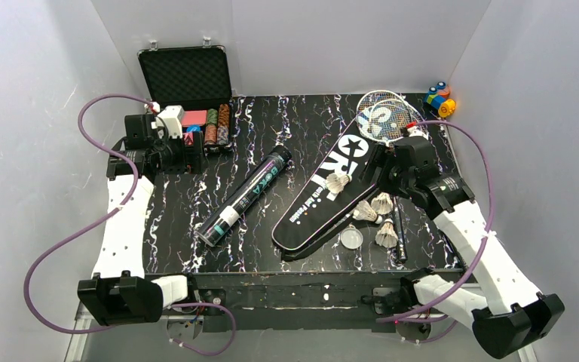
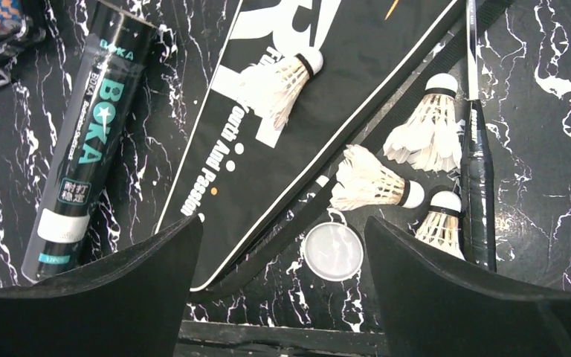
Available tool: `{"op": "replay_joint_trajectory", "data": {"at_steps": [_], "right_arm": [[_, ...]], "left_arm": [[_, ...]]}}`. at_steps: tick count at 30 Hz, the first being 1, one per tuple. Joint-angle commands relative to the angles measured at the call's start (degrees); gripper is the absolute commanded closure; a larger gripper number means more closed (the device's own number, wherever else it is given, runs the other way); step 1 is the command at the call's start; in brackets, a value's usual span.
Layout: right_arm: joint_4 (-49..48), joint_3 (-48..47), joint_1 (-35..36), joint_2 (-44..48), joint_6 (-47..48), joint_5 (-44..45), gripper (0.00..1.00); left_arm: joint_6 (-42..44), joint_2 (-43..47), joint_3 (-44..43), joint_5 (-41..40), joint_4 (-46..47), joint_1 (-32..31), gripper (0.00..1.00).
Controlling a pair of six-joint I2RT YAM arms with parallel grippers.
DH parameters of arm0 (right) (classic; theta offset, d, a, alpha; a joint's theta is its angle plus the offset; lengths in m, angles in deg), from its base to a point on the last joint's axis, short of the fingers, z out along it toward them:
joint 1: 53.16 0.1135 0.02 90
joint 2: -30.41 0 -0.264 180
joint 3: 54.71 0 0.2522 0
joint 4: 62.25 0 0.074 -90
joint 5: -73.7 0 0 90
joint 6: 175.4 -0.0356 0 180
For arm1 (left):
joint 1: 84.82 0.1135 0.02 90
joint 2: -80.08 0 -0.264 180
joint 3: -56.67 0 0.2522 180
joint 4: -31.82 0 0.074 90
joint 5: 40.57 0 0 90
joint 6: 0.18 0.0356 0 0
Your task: Pack up the badminton gear
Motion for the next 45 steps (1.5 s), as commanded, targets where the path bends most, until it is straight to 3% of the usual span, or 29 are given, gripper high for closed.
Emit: {"op": "replay_joint_trajectory", "data": {"at_steps": [1,5,16,26,32,38,45], "right_arm": [[2.51,0.7,2.03,1.27,1.91,1.85,0.11],[3.32,2.6,4.16,1.6,1.86,3.45,0.1],[2.12,4.31,6.74,0.75,-0.36,4.23,0.09],[2.02,2.61,8.24,-1.28,-0.38,4.22,0.09],[2.04,2.01,8.55,-1.54,0.03,4.09,0.08],[1.87,2.2,8.55,-1.27,0.15,3.67,0.08],[1.39,3.39,8.55,-1.12,0.16,4.16,0.08]], "left_arm": [[0.65,0.58,-1.55,1.69,-1.84,0.25,0.02],[1.72,-3.02,-3.45,3.45,-2.3,-1.19,0.02],[6.39,-16.93,-9.7,-2.49,1.44,-14.54,0.02],[16.77,-27.73,-5.33,-1.86,9.99,-18.39,0.02],[18.68,-35.01,-8.1,-0.72,10.53,-20.26,0.02],[19.1,-37.72,-8.61,1.6,10.78,-22.91,0.02],[21.23,-37.6,-3.15,0.67,12.2,-24.95,0.02]]}}
